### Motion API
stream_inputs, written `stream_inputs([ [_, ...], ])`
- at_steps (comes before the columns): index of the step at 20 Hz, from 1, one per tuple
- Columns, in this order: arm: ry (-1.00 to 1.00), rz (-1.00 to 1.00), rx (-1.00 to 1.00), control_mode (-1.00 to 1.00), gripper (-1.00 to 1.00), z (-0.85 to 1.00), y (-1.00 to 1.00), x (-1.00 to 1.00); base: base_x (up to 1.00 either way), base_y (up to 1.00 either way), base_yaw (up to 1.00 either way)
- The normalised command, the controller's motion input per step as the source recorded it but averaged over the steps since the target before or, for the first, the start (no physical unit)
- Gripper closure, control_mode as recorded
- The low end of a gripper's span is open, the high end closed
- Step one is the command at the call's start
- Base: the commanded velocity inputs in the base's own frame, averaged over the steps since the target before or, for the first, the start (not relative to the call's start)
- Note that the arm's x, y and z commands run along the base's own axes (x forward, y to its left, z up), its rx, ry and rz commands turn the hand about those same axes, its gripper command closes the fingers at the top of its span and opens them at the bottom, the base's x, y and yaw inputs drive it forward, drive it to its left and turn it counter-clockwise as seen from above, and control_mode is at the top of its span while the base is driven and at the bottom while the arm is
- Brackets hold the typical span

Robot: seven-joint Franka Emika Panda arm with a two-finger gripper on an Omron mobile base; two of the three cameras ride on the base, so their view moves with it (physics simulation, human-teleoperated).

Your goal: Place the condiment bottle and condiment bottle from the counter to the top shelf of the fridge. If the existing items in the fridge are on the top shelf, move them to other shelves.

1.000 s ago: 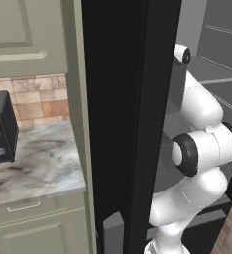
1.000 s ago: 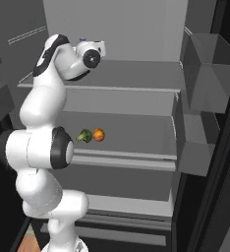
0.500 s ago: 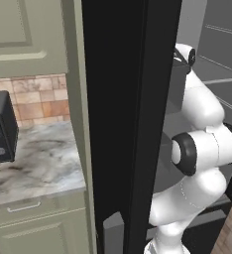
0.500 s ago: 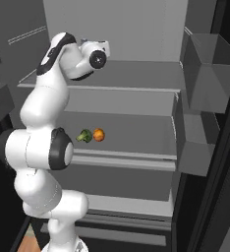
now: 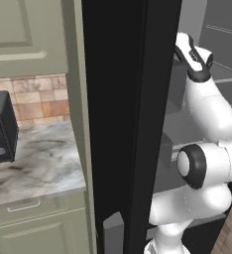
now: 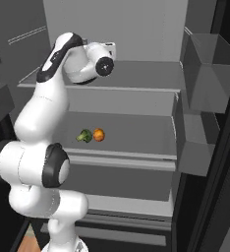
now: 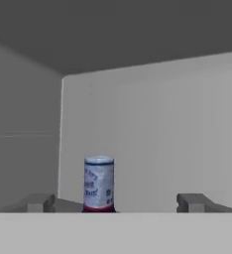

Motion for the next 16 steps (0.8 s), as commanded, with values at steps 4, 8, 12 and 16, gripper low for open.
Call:
stream_inputs([
  [4, -0.08, 0.00, 0.06, -1.00, -1.00, 0.19, -0.82, -1.00, 0.00, 0.00, 0.00],
  [8, -0.10, 0.00, 0.03, -1.00, -1.00, 0.35, -0.67, -1.00, 0.00, 0.00, 0.00],
  [12, -0.12, 0.00, 0.02, -1.00, -1.00, 0.51, -0.48, -1.00, 0.00, 0.00, 0.00],
  [16, -0.25, 0.04, -0.07, -1.00, -1.00, 0.23, -0.40, -1.00, 0.00, 0.00, 0.00],
])
